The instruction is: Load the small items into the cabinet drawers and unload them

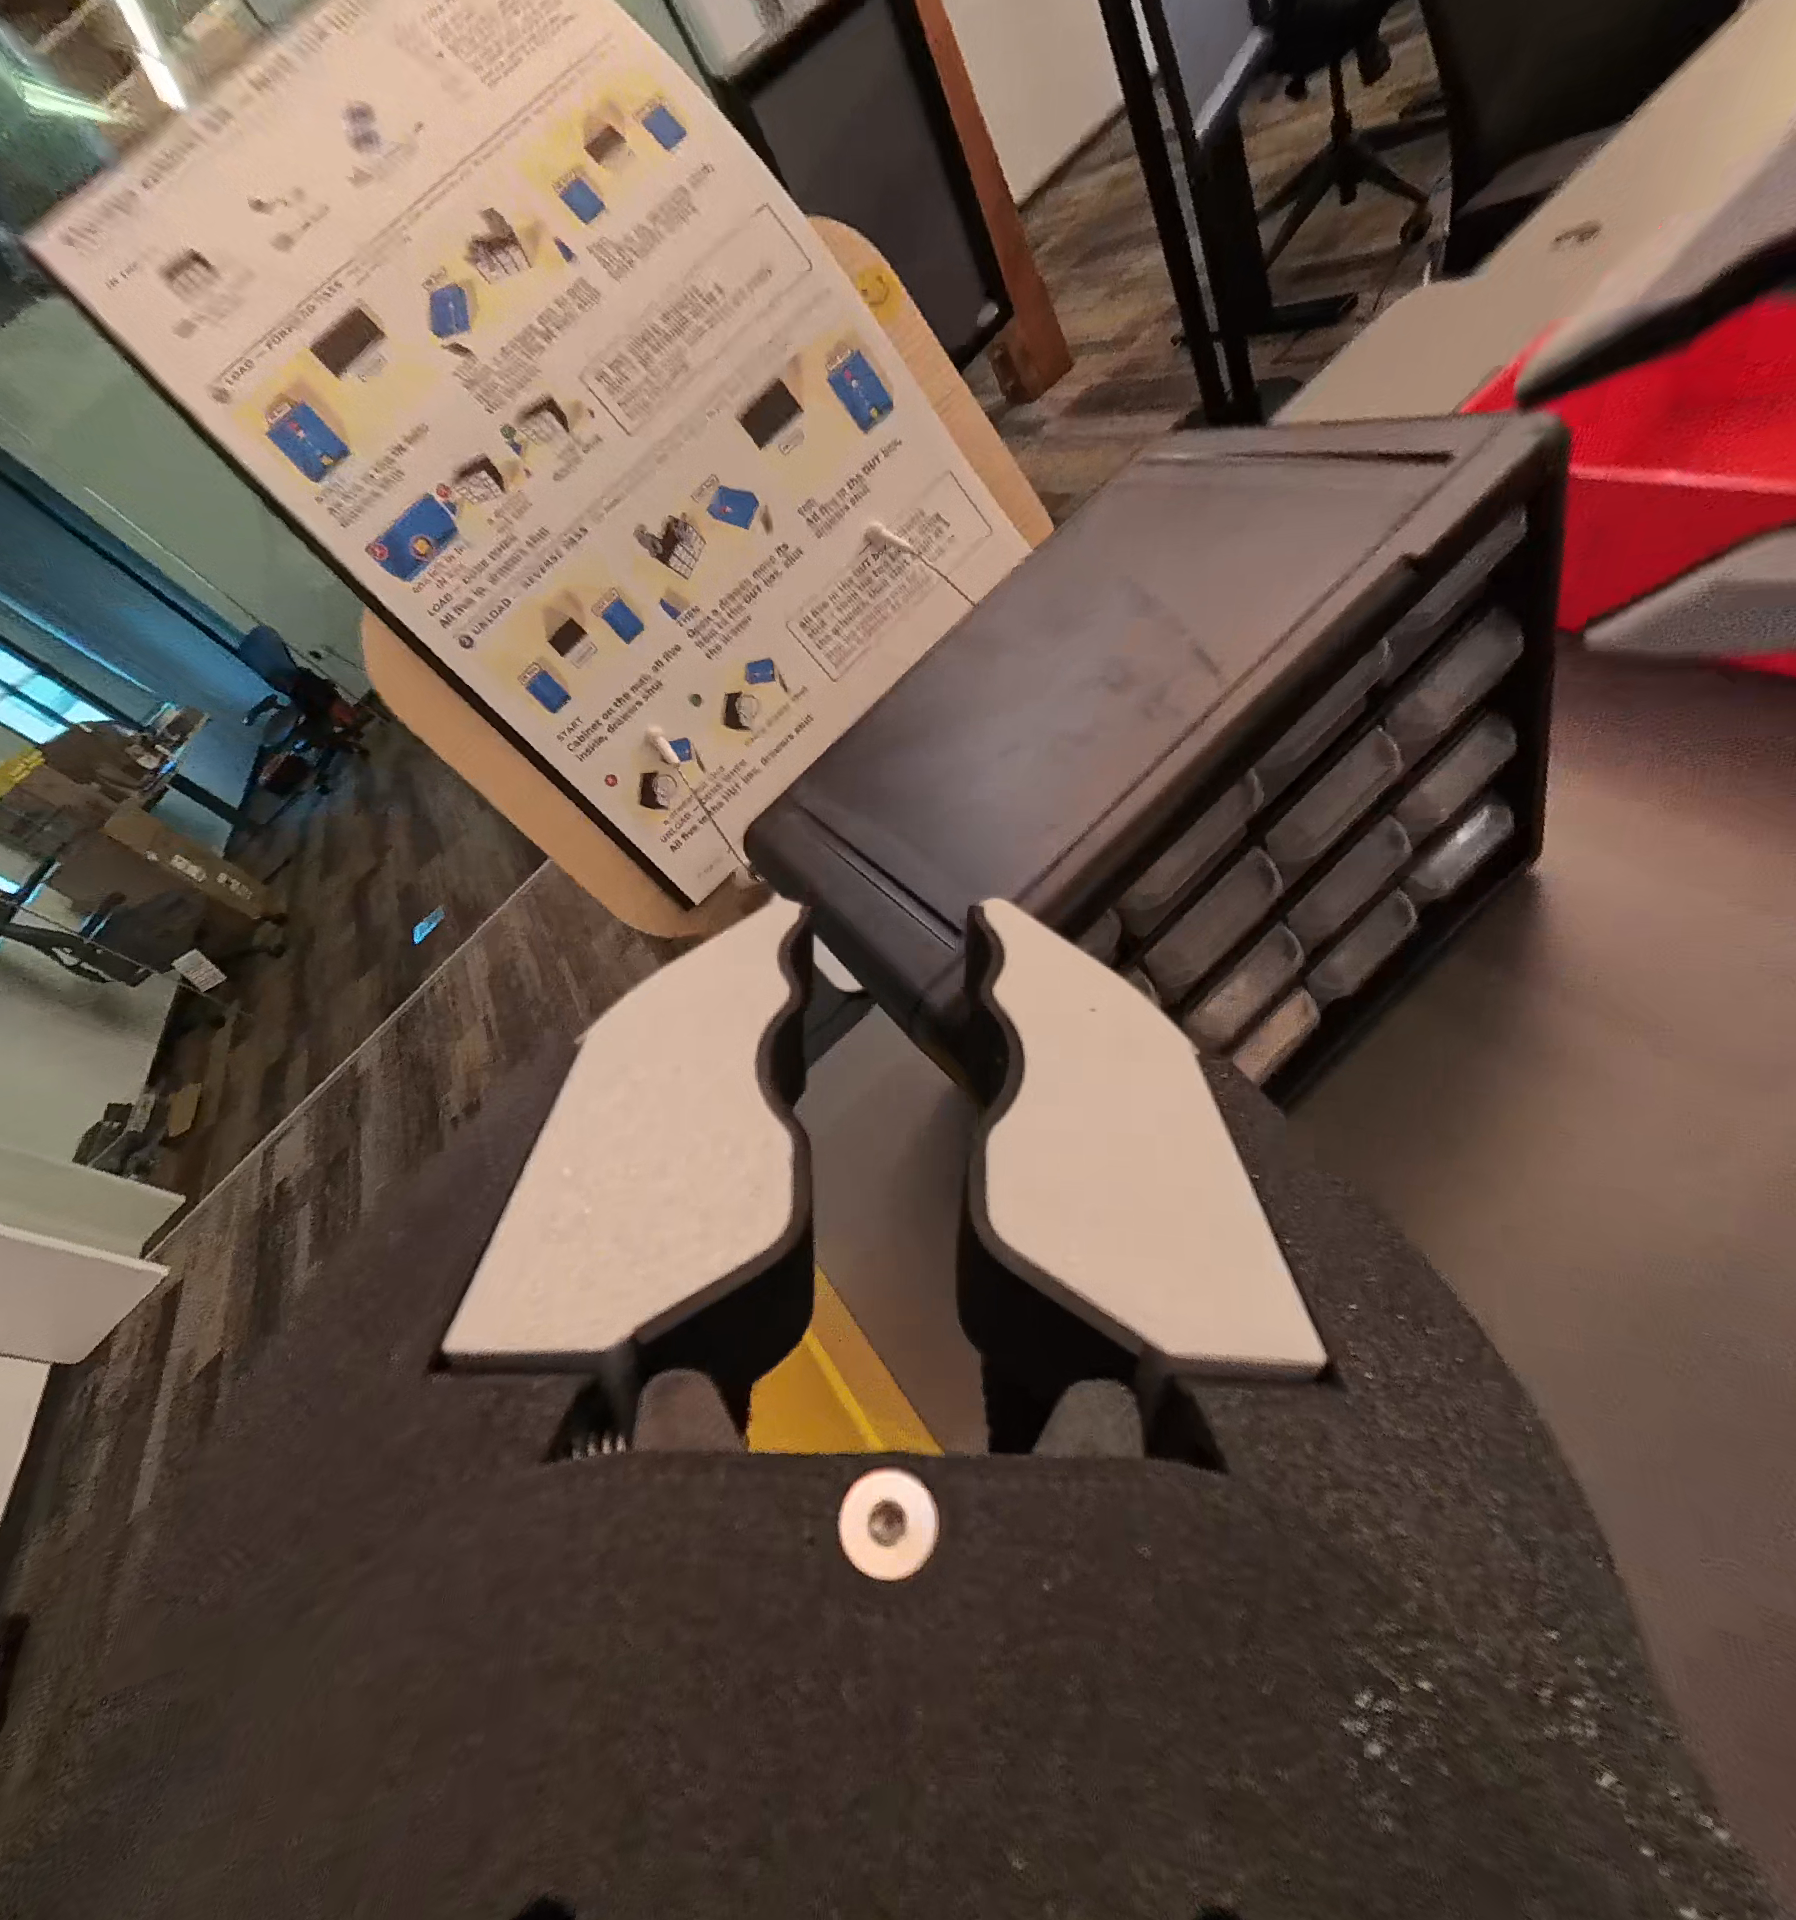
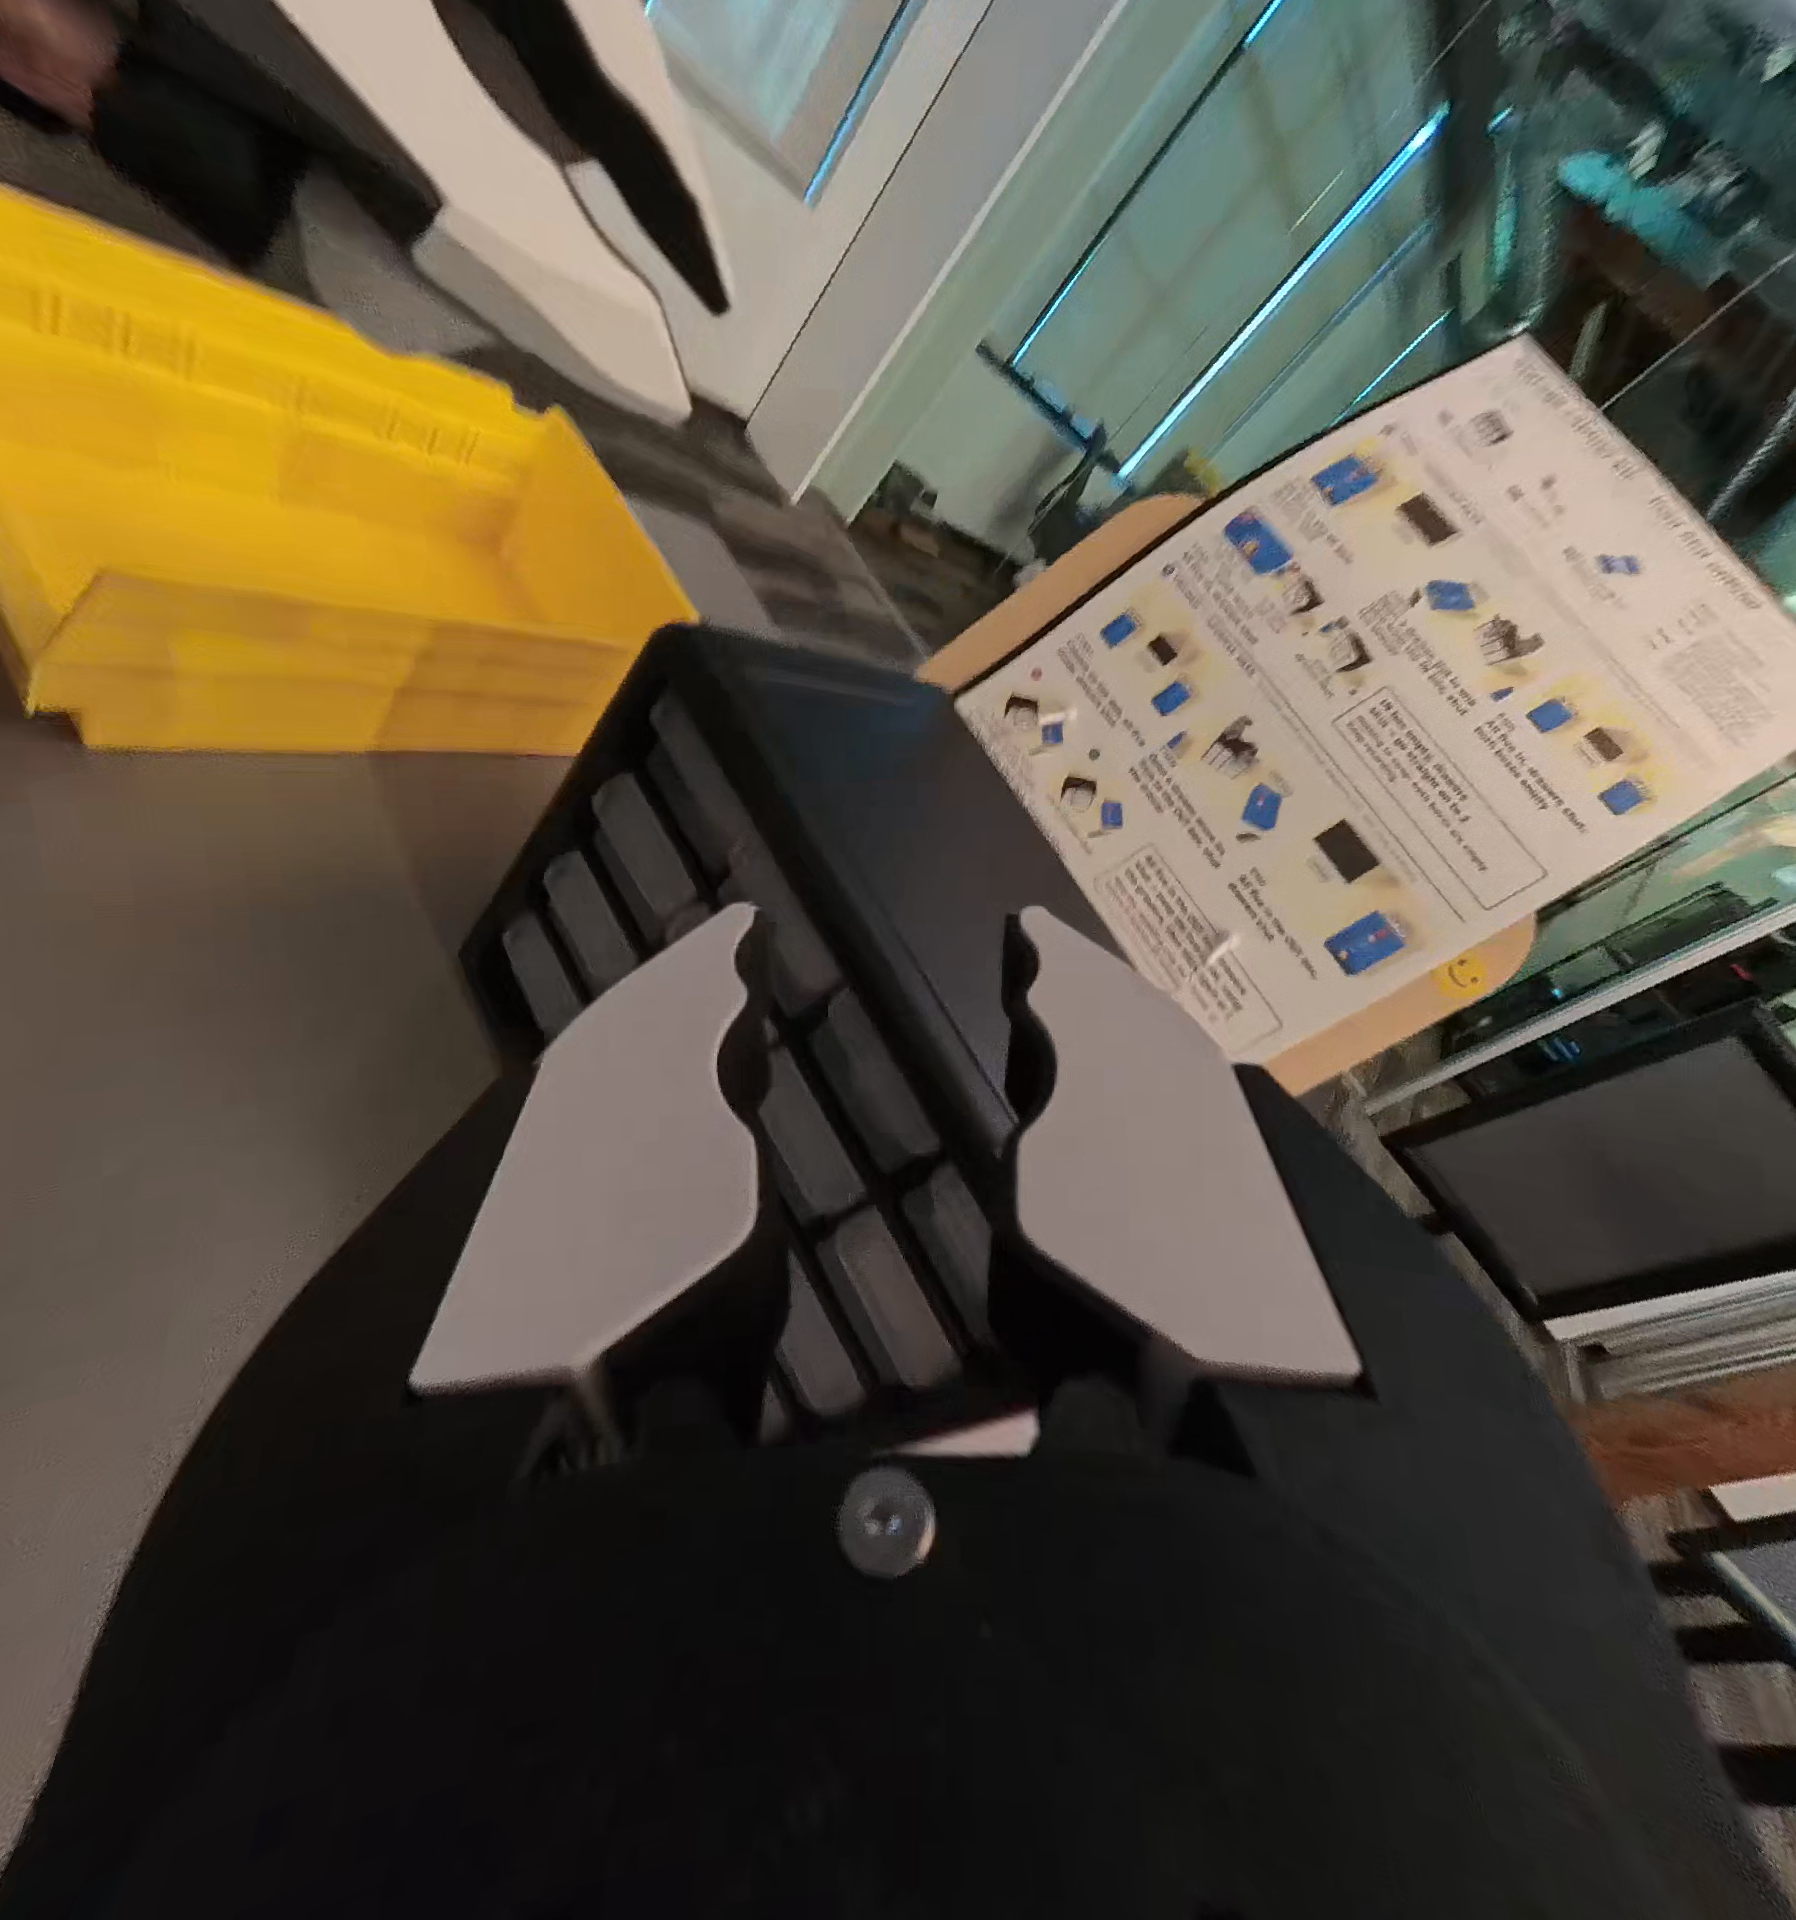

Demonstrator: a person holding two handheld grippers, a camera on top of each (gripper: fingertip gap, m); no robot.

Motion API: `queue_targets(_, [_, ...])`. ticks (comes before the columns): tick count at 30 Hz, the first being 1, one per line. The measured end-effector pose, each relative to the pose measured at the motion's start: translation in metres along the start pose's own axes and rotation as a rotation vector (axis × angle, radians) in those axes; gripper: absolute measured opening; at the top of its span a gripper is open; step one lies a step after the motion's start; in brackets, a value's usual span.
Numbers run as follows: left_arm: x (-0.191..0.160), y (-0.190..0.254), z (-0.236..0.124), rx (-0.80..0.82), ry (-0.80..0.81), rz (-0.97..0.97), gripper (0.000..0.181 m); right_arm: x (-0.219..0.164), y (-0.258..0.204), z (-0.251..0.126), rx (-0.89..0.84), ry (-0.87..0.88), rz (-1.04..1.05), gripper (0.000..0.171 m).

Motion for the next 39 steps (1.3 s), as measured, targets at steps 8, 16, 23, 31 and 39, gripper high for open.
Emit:
queue_targets(8, [-0.005, 0.025, -0.001, -0.133, -0.074, 0.091, 0.027, -0.053, -0.024, 0.011, 0.178, -0.245, -0.177, 0.042])
queue_targets(16, [-0.01, 0.025, 0.004, -0.121, -0.102, 0.094, 0.027, -0.116, -0.075, 0.069, 0.01, -0.346, -0.35, 0.036])
queue_targets(23, [-0.008, 0.024, 0.005, -0.136, -0.082, 0.067, 0.027, -0.152, -0.093, 0.094, -0.214, -0.373, -0.583, 0.023])
queue_targets(31, [-0.007, 0.03, 0.006, -0.18, -0.071, 0.066, 0.027, -0.172, -0.088, 0.115, -0.246, -0.46, -0.574, 0.024])
queue_targets(39, [-0.009, 0.034, 0.007, -0.215, -0.07, 0.091, 0.027, -0.177, -0.085, 0.12, -0.316, -0.497, -0.616, 0.011])
Point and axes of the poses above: each gripper's, where its closed fingertips meet, z out along the fingers, x out of its top, y = z × x across the jaws, the point moved 6 cm from there along -z, back along the fingers, and after that the axes turned 15 degrees about x, right-handed, at the moved point
